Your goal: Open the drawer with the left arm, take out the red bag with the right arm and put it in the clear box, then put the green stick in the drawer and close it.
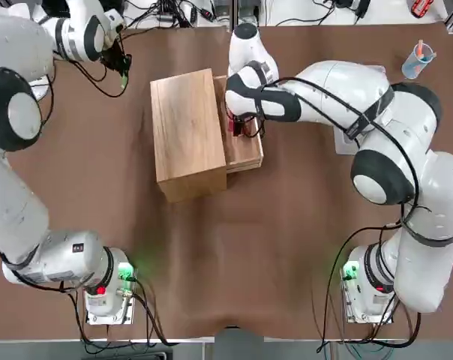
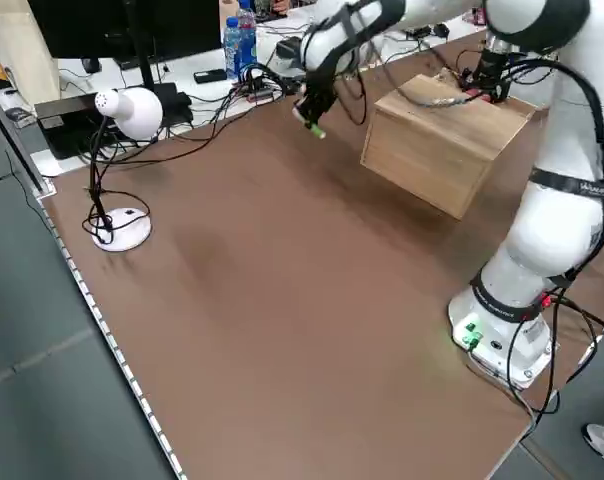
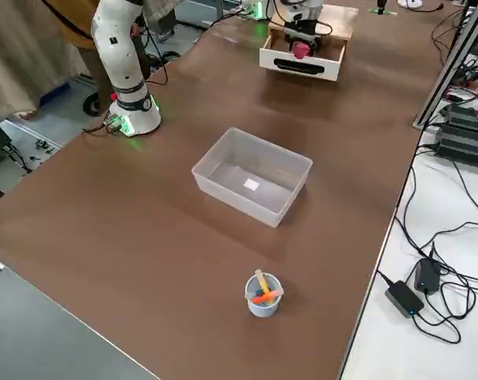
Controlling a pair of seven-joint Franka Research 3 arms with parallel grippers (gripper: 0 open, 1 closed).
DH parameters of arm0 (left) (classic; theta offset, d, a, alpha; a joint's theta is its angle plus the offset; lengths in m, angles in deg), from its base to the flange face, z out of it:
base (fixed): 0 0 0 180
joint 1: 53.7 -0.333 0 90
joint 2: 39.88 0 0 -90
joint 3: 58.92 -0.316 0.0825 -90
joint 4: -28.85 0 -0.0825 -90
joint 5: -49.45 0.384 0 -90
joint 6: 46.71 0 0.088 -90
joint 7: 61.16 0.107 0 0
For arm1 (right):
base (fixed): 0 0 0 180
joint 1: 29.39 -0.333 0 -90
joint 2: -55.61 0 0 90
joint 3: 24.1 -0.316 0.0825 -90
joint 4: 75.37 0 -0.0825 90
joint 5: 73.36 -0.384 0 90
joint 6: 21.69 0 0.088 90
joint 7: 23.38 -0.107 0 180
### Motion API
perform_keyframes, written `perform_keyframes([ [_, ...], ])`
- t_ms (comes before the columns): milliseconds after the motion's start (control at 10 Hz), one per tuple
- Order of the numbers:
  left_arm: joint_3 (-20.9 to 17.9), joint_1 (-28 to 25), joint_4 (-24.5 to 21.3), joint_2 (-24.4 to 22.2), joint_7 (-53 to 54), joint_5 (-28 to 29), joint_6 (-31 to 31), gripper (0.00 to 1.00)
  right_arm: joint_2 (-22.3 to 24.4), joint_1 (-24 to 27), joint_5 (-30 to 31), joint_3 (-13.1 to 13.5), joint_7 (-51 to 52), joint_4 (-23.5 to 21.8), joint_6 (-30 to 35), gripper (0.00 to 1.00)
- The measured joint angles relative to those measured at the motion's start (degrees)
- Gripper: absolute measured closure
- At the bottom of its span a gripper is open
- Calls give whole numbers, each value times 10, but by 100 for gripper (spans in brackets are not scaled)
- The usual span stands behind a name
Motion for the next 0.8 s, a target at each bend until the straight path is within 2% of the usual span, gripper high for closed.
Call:
perform_keyframes([
  [100, 26, 1, 0, -22, -18, 0, 27, 82, -1, 0, 0, 0, 1, 2, 0, 16],
  [200, 51, 3, 0, -38, -33, 0, 42, 82, -1, 0, 0, 2, 6, 5, 0, 36],
  [300, 77, 4, 4, -50, -59, 0, 60, 82, -1, 2, 0, 3, 16, 10, 1, 39],
  [500, 127, 5, 36, -63, -122, 0, 123, 82, 1, 5, 0, 6, 57, 26, 26, 39],
  [600, 151, 5, 54, -64, -151, 0, 139, 82, 10, 6, 0, 9, 95, 41, 61, 39],
  [800, 196, 6, 76, -64, -214, 0, 145, 82, 67, 26, 1, 14, 200, 74, 152, 39],
])
